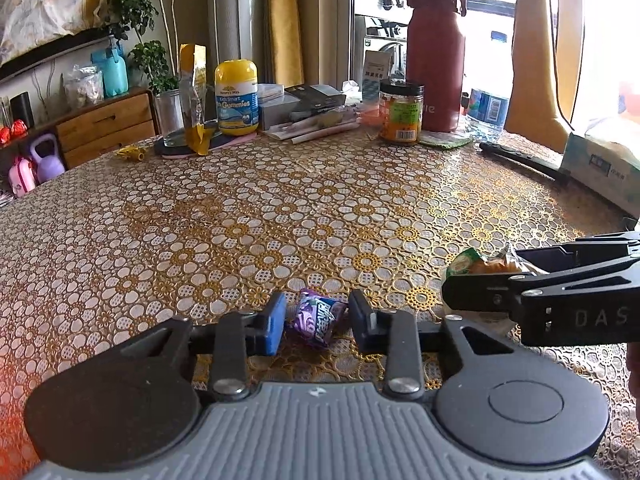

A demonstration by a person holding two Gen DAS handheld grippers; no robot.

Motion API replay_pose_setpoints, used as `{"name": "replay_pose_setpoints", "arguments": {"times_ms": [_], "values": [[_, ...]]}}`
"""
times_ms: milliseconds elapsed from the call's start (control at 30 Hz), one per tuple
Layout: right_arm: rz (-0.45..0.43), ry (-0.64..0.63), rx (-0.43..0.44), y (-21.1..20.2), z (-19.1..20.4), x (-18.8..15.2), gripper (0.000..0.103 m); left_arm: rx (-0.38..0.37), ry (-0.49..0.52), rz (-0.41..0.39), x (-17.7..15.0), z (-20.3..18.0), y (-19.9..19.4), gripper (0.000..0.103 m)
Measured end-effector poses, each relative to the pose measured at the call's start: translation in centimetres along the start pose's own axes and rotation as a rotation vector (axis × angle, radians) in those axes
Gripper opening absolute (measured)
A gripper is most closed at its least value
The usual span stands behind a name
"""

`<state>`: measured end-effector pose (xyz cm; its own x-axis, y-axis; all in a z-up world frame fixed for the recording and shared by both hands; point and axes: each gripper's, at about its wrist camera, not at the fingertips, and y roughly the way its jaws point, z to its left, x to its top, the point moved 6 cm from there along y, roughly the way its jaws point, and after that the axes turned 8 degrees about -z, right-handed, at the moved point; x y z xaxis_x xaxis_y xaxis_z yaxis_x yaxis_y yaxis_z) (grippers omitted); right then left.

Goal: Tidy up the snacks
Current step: 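Close the left tool on the small purple packet, then carry both held snacks over the white box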

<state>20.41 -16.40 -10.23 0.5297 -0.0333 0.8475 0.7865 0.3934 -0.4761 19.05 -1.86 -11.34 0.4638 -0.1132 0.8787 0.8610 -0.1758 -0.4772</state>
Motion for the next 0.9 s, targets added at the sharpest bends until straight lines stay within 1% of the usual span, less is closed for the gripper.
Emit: {"name": "replay_pose_setpoints", "arguments": {"times_ms": [33, 233, 300, 333, 600, 633, 700, 767, 800, 833, 900], "values": [[-0.001, -0.002, -0.003, 0.0, 0.0, 0.0, 0.064, -0.002, 0.0, -0.001, 0.0, 0.0, 0.0, 0.026], [-0.006, -0.023, -0.01, -0.5, 0.4, -0.5, 0.07, 0.011, -0.002, 0.0, -0.1, 0.0, -0.3, 0.026], [-0.006, -0.028, -0.012, -0.6, 0.5, -0.6, 0.077, 0.013, -0.003, 0.0, -0.2, 0.1, -0.5, 0.026], [-0.004, -0.032, -0.016, -0.7, 0.5, -0.7, 0.083, 0.014, -0.005, 0.0, -0.2, 0.1, -0.6, 0.026], [-0.012, -0.041, -0.017, -1.0, 0.4, -0.9, 0.084, 0.023, -0.024, -0.007, -0.2, -0.1, -1.9, 0.026], [-0.013, -0.047, -0.019, -1.0, 0.5, -1.0, 0.084, 0.026, -0.026, -0.008, -0.2, -0.1, -2.1, 0.026], [-0.016, -0.056, -0.025, -1.1, 0.5, -1.0, 0.078, 0.028, -0.03, -0.011, -0.2, 0.0, -2.6, 0.026], [-0.022, -0.061, -0.031, -1.2, 0.5, -1.1, 0.066, 0.033, -0.033, -0.015, -0.1, 0.0, -3.0, 0.026], [-0.024, -0.062, -0.032, -1.2, 0.5, -1.1, 0.063, 0.035, -0.034, -0.016, -0.1, 0.0, -3.2, 0.026], [-0.025, -0.062, -0.022, -1.3, 0.6, -1.1, 0.058, 0.038, -0.036, -0.016, -0.1, 0.0, -3.5, 0.026], [-0.026, -0.073, -0.017, -1.3, 0.8, -1.1, 0.055, 0.045, -0.039, -0.018, -0.2, 0.1, -4.1, 0.026]]}}
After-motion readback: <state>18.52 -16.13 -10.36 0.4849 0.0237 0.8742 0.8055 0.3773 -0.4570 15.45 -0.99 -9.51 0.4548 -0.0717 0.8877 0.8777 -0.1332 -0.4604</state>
